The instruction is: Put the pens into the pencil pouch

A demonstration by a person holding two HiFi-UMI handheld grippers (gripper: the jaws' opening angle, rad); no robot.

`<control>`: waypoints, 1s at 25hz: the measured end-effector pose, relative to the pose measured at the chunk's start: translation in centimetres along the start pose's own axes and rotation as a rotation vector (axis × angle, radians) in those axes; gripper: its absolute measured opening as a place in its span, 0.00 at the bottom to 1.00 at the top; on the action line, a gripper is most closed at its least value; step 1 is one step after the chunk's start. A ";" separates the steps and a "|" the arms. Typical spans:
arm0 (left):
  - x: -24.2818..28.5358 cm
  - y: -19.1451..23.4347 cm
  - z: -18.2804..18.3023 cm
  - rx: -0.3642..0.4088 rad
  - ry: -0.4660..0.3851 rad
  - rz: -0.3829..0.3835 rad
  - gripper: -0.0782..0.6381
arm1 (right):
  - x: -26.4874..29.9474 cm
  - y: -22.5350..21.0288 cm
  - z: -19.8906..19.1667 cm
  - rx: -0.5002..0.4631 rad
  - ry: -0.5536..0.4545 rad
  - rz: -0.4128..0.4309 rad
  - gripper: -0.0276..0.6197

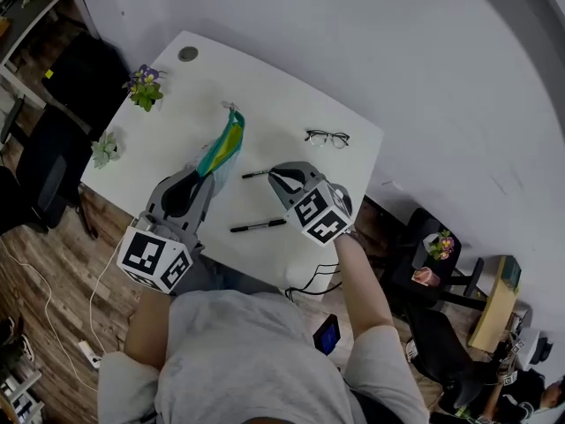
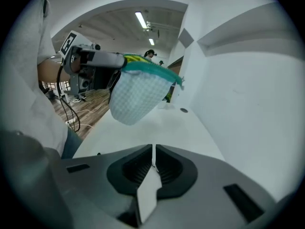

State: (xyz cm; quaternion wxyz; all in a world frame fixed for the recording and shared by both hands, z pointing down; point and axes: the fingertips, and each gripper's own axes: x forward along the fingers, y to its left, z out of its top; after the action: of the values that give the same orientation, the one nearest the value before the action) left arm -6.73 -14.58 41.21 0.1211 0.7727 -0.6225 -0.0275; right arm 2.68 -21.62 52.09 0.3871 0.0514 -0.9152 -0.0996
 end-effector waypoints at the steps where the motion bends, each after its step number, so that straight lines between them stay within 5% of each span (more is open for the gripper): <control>1: 0.0 0.2 -0.1 -0.003 0.001 0.005 0.20 | 0.8 0.3 -0.3 -0.021 0.020 0.031 0.10; 18: 0.1 3.1 -1.4 -0.047 0.043 0.024 0.20 | 10.6 2.7 -5.1 -0.307 0.344 0.361 0.11; 21: 0.1 3.6 -1.5 -0.052 0.046 0.032 0.20 | 11.4 2.8 -5.8 -0.323 0.383 0.400 0.22; 25: 0.0 4.3 -1.8 -0.057 0.055 0.042 0.20 | 12.4 3.0 -6.6 -0.339 0.416 0.430 0.22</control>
State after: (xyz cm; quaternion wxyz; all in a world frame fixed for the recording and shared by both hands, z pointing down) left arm -10.44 -15.17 43.92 0.1609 0.7560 -0.6341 -0.0216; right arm -1.23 -21.77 65.85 0.5806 -0.1886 -0.7770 -0.1536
